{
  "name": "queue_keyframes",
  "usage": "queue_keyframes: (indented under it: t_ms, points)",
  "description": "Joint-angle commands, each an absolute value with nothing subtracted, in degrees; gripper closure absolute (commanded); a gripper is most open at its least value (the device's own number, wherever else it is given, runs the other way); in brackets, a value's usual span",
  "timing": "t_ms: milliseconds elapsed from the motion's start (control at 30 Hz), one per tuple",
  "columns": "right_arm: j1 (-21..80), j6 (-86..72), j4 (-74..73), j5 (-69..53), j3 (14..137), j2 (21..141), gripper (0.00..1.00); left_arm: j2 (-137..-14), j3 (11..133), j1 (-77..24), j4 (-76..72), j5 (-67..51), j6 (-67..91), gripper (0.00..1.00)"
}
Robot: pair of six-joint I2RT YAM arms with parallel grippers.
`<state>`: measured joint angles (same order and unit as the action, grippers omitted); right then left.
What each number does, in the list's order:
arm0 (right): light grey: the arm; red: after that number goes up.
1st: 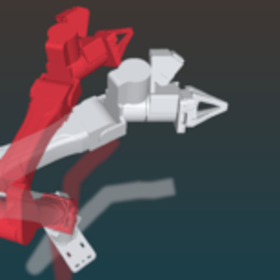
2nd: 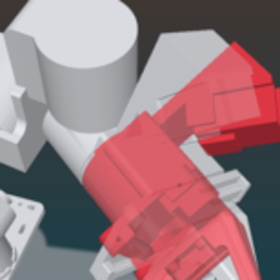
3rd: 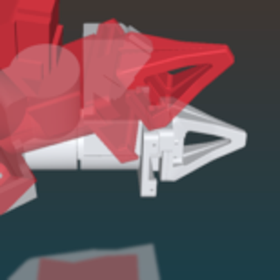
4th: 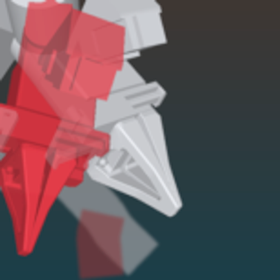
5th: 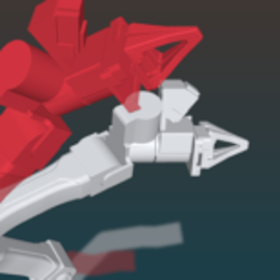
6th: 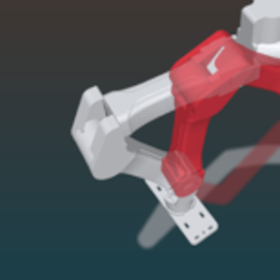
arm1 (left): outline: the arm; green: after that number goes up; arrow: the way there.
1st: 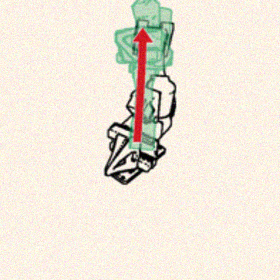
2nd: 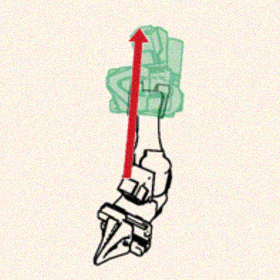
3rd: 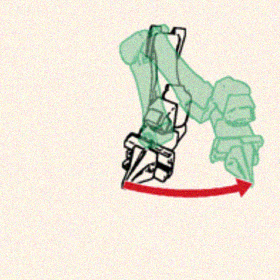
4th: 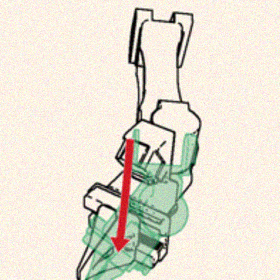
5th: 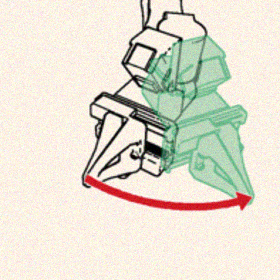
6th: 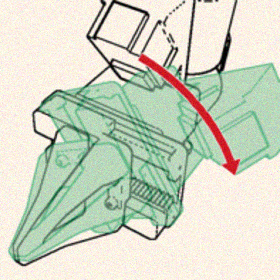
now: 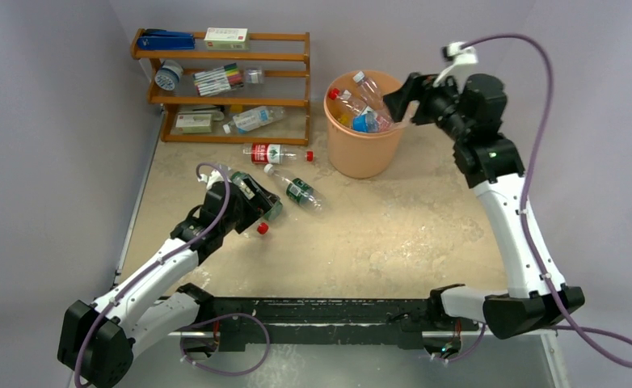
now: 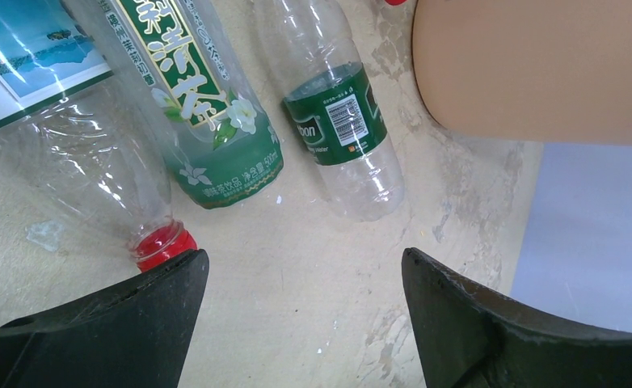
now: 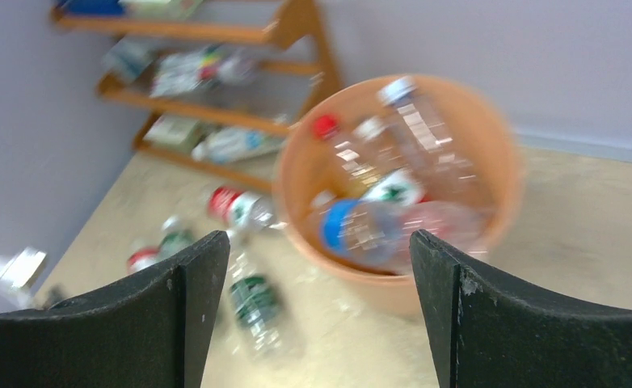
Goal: Put the plastic bottles in the bin
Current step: Pick up the plastic bottle at the center of the board.
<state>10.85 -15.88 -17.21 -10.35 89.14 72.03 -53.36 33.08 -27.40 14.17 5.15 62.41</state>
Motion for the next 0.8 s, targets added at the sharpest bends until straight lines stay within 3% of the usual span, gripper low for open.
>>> queue_keyframes:
  t_ms: [0, 433, 767]
  points:
    - [20.6, -15.4, -15.6, -16.8, 85.5, 71.7, 0.16, -53.1, 34.3, -27.4, 11.0, 5.5, 62.9, 0.11]
    - [39.6, -14.5, -12.1, -8.6, 70.2, 74.6, 0.18, -49.3, 33.1, -27.4, 13.1, 6.5, 63.9, 0.08]
    - [41.3, -11.6, -4.7, -4.2, 65.5, 88.6, 0.18, -47.7, 34.1, -27.5, 15.7, 6.9, 63.5, 0.08]
